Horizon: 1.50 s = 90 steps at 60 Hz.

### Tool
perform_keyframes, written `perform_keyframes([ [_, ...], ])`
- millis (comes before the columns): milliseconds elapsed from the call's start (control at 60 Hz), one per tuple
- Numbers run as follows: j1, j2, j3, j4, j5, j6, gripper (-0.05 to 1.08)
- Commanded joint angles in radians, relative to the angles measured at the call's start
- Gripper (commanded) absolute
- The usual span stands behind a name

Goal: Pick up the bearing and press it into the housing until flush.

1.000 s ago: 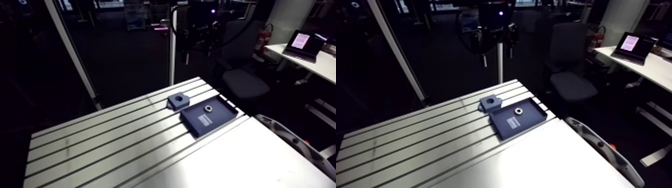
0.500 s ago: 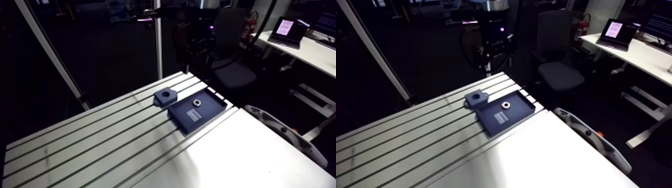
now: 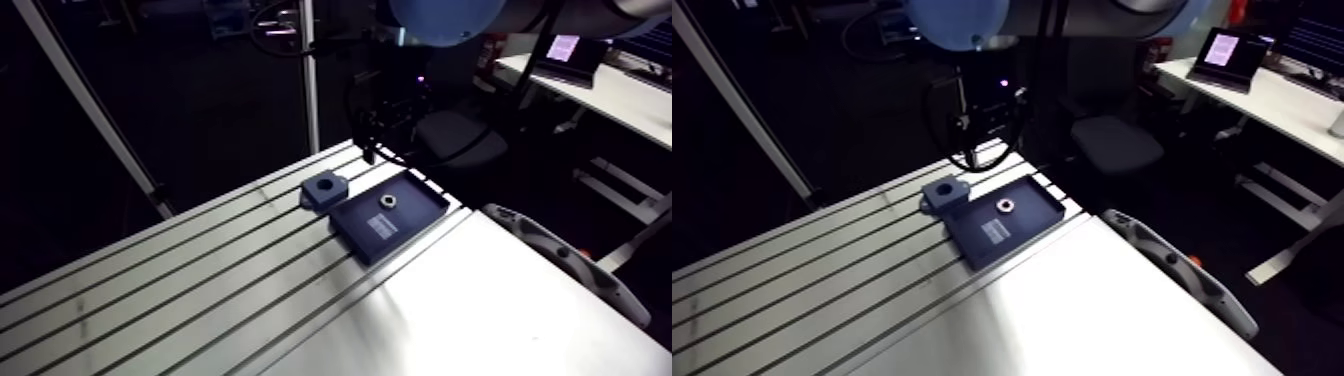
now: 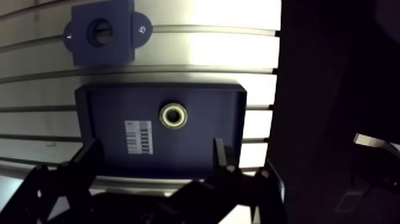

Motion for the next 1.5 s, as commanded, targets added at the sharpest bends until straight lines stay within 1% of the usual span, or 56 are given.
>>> perform_keyframes([
  [17, -0.024, 0.01, 0.043, -0.043, 0.0, -0.004, 0.01],
  [183, -0.041, 0.03, 0.06, -0.055, 0.0, -0.003, 0.01],
  [400, -0.041, 0.053, 0.082, -0.095, -0.001, -0.001, 0.01],
  [767, -0.039, 0.055, 0.108, -0.104, 0.002, 0.013, 0.01],
  [933, -0.041, 0.056, 0.114, -0.152, 0.0, 0.008, 0.01],
  [1500, -0.042, 0.062, 0.13, -0.155, -0.001, 0.01, 0.01],
])
